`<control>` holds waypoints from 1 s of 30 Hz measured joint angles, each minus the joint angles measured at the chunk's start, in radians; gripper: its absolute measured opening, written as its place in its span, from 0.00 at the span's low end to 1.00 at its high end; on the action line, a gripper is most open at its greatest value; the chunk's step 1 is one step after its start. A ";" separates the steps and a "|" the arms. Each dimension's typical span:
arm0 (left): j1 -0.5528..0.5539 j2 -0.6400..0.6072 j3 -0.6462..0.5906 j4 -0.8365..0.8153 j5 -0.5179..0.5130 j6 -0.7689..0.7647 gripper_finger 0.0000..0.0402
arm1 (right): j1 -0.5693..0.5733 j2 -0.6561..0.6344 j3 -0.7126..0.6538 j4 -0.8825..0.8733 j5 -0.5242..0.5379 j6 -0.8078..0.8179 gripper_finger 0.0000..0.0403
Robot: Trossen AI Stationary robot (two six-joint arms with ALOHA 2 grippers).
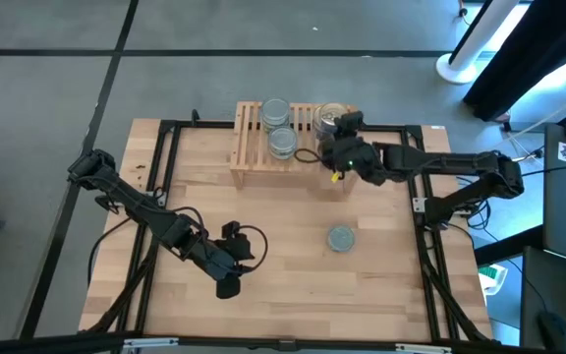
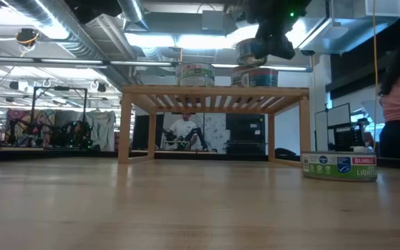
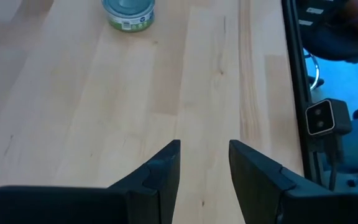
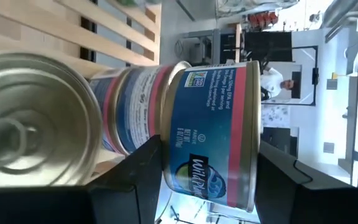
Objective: Stack canned seafood by type on shelf
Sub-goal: Stack the blue pink tuna can on top of the blue pink tuna can on the shelf
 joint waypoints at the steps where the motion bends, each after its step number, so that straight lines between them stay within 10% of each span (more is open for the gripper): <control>1: 0.000 0.000 0.000 0.000 -0.003 0.009 0.33 | -0.009 0.000 0.000 0.001 -0.004 -0.008 0.47; 30: 0.000 0.001 0.000 0.000 -0.014 0.045 0.33 | -0.121 0.003 0.000 0.017 -0.116 -0.100 0.47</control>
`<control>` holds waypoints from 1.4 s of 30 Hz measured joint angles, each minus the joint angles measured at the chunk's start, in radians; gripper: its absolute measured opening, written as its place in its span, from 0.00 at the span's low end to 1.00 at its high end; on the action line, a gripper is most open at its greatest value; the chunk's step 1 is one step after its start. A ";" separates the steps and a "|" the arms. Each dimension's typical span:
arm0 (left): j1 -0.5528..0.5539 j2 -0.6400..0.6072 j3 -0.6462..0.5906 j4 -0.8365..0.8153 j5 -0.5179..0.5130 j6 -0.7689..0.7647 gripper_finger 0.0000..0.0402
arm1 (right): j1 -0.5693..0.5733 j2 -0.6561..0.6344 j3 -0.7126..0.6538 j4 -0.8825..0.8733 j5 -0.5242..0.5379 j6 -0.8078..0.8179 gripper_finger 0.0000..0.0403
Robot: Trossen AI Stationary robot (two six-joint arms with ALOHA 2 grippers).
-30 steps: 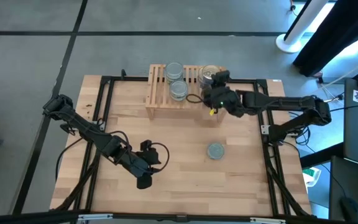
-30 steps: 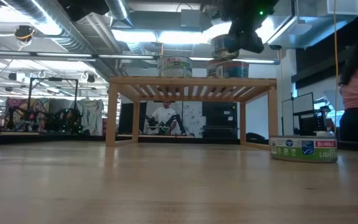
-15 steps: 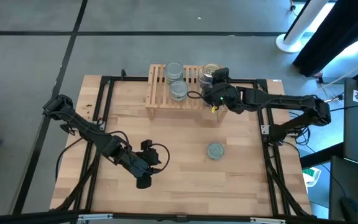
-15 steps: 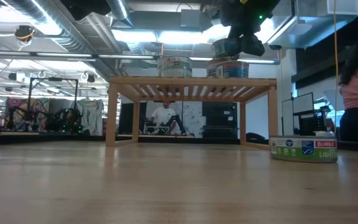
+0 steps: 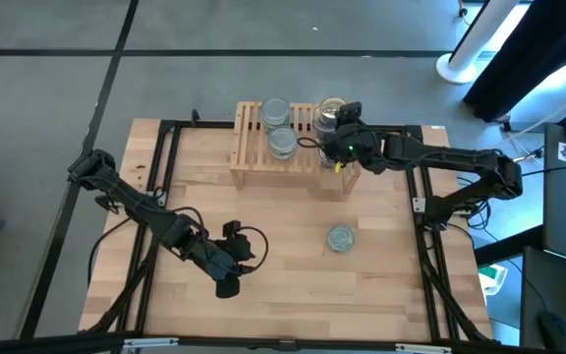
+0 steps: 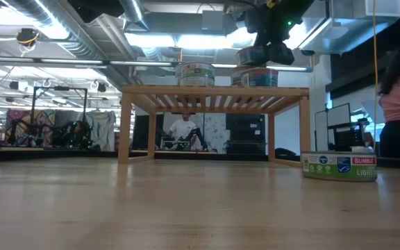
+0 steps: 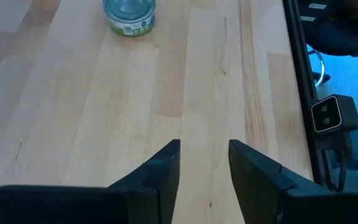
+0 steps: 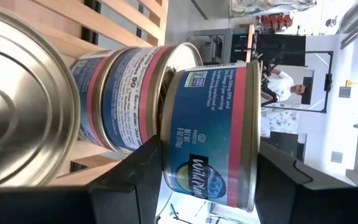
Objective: Stack canned seafood by type on shelf
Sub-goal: Stack the blue pink tuna can on top of the blue pink tuna can on the shelf
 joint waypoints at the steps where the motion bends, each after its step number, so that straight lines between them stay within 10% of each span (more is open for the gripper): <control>1: 0.000 0.000 0.000 0.000 0.000 0.000 0.33 | 0.000 0.000 0.000 0.000 -0.007 -0.001 0.47; 42: 0.000 0.000 0.000 0.001 0.000 -0.002 0.33 | 0.000 0.001 0.000 0.040 -0.064 -0.051 0.53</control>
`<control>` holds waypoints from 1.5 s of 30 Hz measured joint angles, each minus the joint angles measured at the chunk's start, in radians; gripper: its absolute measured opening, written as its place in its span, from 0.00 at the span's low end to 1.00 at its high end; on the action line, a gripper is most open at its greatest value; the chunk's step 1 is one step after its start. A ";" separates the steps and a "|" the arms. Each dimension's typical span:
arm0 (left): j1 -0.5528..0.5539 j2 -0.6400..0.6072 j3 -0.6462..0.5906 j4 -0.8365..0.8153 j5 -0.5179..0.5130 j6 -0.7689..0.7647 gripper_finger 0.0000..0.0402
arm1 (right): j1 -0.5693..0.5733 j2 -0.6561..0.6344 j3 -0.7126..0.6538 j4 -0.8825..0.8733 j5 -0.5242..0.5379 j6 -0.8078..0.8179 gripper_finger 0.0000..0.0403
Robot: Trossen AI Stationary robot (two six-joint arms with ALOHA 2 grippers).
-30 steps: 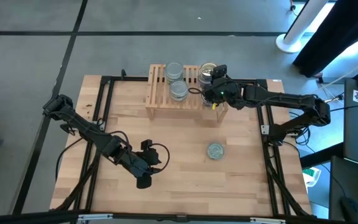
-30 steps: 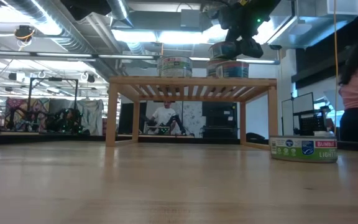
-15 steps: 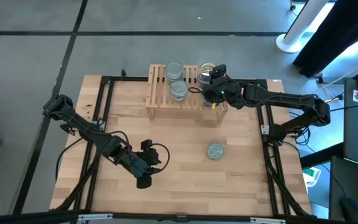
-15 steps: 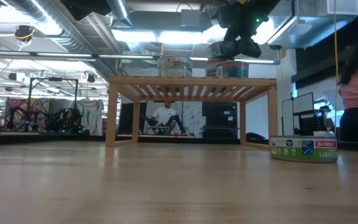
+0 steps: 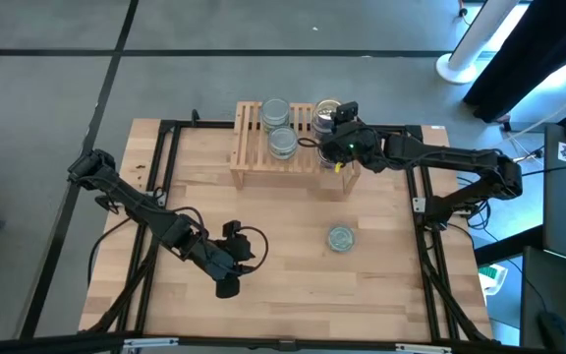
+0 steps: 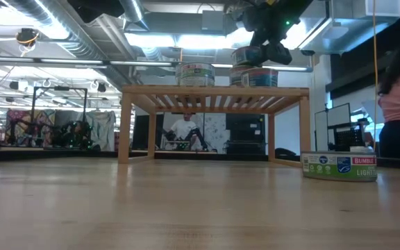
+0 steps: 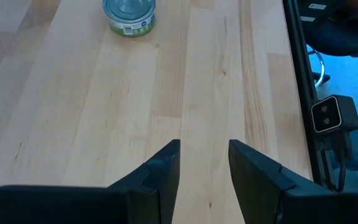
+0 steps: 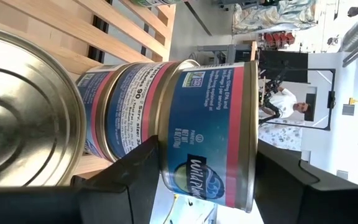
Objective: Stack canned seafood by type on shelf
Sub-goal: Stack the blue pink tuna can on top of the blue pink tuna can on the shelf
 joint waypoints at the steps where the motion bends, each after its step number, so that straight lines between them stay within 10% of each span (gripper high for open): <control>1: 0.000 0.000 0.000 0.000 0.000 0.000 0.33 | 0.000 0.003 0.000 0.004 0.010 0.000 0.53; 45: 0.000 0.000 0.000 0.001 0.000 -0.001 0.33 | 0.000 0.067 0.000 0.100 0.073 -0.003 0.53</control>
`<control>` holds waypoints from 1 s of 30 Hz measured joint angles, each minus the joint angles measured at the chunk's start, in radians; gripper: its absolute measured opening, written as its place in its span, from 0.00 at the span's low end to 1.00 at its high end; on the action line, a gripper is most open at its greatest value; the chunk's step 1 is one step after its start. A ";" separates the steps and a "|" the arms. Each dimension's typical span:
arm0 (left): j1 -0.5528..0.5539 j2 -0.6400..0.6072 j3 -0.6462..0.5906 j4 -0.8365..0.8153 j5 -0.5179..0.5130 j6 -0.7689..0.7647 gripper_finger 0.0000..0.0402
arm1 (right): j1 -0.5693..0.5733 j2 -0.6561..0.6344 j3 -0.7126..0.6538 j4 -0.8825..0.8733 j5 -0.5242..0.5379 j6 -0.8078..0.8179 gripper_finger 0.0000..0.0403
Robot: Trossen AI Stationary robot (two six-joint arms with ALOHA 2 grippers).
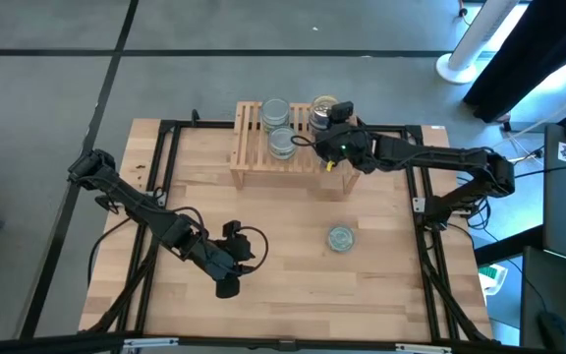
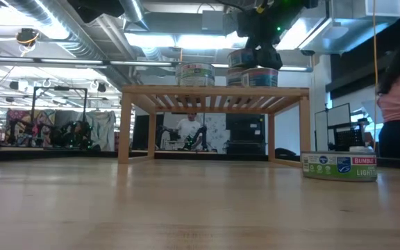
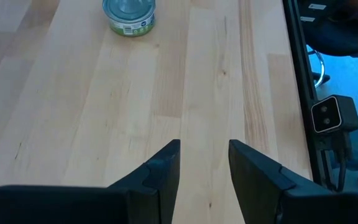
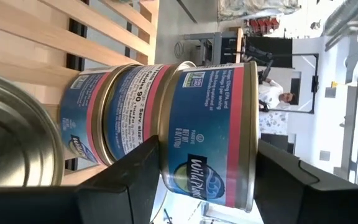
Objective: Stack canned seafood by type on shelf
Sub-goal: Stack the blue pink tuna can on top of the blue pink tuna can on the shelf
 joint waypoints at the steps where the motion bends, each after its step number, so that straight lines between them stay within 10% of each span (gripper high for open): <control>1: 0.000 0.000 0.000 0.000 0.000 0.000 0.33 | 0.000 0.000 0.000 0.002 -0.012 -0.007 0.53; 30: 0.011 0.000 0.000 0.025 -0.055 0.055 0.33 | 0.000 -0.006 0.063 -0.049 -0.078 0.013 0.53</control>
